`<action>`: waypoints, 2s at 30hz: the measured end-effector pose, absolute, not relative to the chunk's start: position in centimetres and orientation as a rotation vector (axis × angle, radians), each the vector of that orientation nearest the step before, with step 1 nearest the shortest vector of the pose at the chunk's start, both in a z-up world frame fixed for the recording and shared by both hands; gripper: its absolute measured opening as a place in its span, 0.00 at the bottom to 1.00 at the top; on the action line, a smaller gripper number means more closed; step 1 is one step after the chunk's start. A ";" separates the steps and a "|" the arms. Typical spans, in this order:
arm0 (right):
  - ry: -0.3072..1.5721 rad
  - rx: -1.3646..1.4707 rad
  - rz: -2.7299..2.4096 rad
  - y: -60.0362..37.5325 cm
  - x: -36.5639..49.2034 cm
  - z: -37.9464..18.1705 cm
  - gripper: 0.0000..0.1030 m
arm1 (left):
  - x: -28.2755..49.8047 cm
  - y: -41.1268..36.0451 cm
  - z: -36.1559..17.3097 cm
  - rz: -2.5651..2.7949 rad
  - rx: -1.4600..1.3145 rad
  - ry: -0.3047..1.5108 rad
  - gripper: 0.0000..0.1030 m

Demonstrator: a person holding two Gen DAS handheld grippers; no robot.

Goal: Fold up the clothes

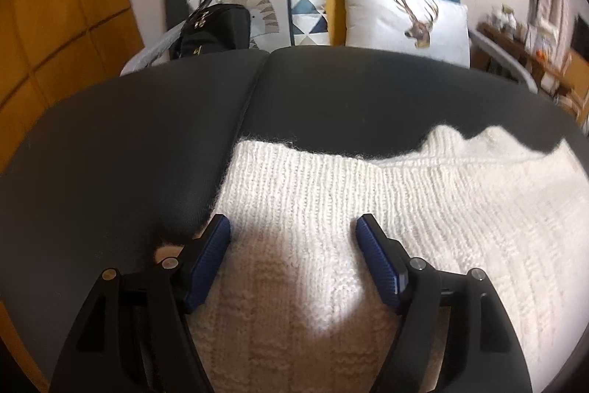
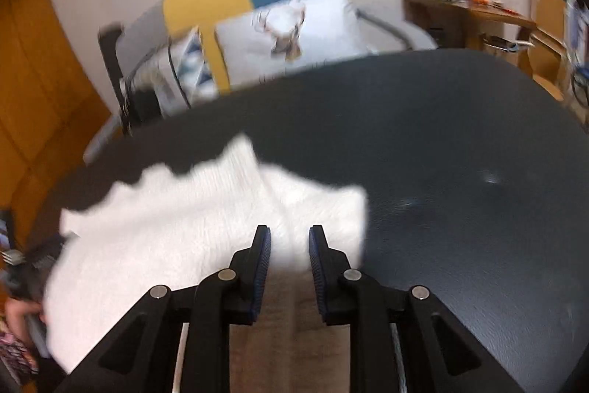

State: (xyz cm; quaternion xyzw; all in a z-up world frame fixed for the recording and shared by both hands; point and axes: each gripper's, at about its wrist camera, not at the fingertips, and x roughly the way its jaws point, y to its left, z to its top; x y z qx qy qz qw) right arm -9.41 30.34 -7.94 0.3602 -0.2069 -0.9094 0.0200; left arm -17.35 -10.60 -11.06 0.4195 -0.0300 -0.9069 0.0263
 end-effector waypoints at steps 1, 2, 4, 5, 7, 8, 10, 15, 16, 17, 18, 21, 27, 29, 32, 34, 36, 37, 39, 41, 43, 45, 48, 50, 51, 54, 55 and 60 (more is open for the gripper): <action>-0.706 1.078 -2.826 30.8 -8.0 -7.3 0.20 | -17.4 -10.6 -10.7 -2.808 1.301 -0.100 0.73; -0.738 1.056 -2.831 31.1 -6.7 -6.8 0.20 | -17.3 -10.6 -10.2 -2.815 1.303 -0.099 0.72; -0.802 1.014 -2.840 31.6 -4.0 -5.8 0.22 | -15.7 -9.9 -8.7 -2.862 1.232 -0.077 0.72; -0.794 1.005 -2.829 31.3 -2.9 -5.5 0.22 | -14.6 -9.5 -8.2 -2.896 1.201 -0.060 0.72; -0.714 1.009 -2.782 29.6 -1.3 -5.2 0.22 | -12.4 -8.7 -7.2 -2.962 1.137 -0.025 0.72; -0.651 1.017 -2.743 28.2 -0.9 -5.3 0.22 | -11.1 -7.9 -7.1 -2.990 1.122 -0.030 0.72; -0.542 1.041 -2.691 25.8 -0.7 -5.9 0.22 | -8.7 -6.3 -7.4 -3.037 1.121 -0.084 0.72; -0.421 1.165 -2.672 22.9 -1.8 -8.8 0.22 | -5.4 -3.2 -9.5 -3.075 1.014 -0.397 0.72; -0.426 1.188 -2.681 23.0 -2.0 -9.4 0.19 | -5.2 -2.9 -9.9 -3.070 0.986 -0.453 0.73; -0.441 1.203 -2.695 23.4 -1.9 -9.9 0.18 | -4.9 -3.0 -10.2 -3.078 0.952 -0.457 0.75; -0.464 1.204 -2.711 23.8 -1.8 -10.3 0.18 | -4.8 -3.3 -10.4 -3.083 0.947 -0.421 0.78; -0.521 1.176 -2.771 24.9 -1.3 -10.9 0.10 | -5.0 -4.2 -10.9 -3.084 0.974 -0.306 0.80; -0.414 1.147 -2.823 22.2 -1.4 -8.4 0.17 | -4.6 -4.2 -11.1 -3.085 0.977 -0.260 0.80; -0.264 1.077 -2.796 19.4 -2.0 -6.8 0.17 | -4.5 -4.2 -11.1 -3.082 0.975 -0.240 0.81; -0.122 1.116 -2.743 16.0 -3.9 -6.9 0.17 | -3.9 -4.4 -10.9 -3.087 0.961 -0.225 0.81; -0.125 1.168 -2.732 15.1 -5.0 -8.0 0.18 | -3.5 -4.9 -10.8 -3.105 0.961 -0.214 0.81; -0.164 1.202 -2.728 15.2 -5.5 -9.5 0.19 | -3.0 -5.7 -10.7 -3.112 0.974 -0.208 0.81; -0.182 1.201 -2.727 15.4 -5.5 -9.8 0.20 | -2.7 -6.1 -10.7 -3.114 0.981 -0.206 0.81; -0.237 1.183 -2.721 15.9 -5.3 -10.1 0.20 | -1.8 -7.4 -10.8 -3.106 0.998 -0.219 0.81; -0.276 1.180 -2.717 16.3 -5.3 -10.2 0.20 | -0.6 -8.9 -11.2 -3.086 1.001 -0.229 0.82; -0.282 1.172 -2.724 16.3 -5.1 -10.3 0.20 | 0.5 -10.3 -11.3 -3.084 0.992 -0.202 0.82; -0.249 1.153 -2.746 16.0 -4.8 -10.4 0.20 | 1.2 -11.8 -10.8 -3.066 0.978 -0.123 0.82; -0.211 1.110 -2.782 15.5 -4.6 -10.6 0.20 | 1.6 -13.7 -9.2 -3.012 0.831 0.053 0.82; -0.214 1.081 -2.795 15.5 -4.4 -10.7 0.20 | 0.8 -14.3 -8.0 -3.029 0.768 0.217 0.82; -0.219 1.066 -2.799 15.5 -4.3 -10.8 0.20 | 0.2 -14.5 -7.6 -3.036 0.751 0.272 0.82; -0.215 1.046 -2.804 15.5 -4.1 -10.7 0.20 | -3.4 -13.4 -6.8 -3.030 0.773 0.205 0.82; -0.209 1.042 -2.804 15.5 -4.0 -10.7 0.20 | -4.9 -12.9 -7.2 -2.997 0.818 0.122 0.82; -0.231 1.036 -2.770 16.1 -3.8 -10.7 0.20 | -11.2 -12.3 -11.4 -2.753 1.160 -0.111 0.82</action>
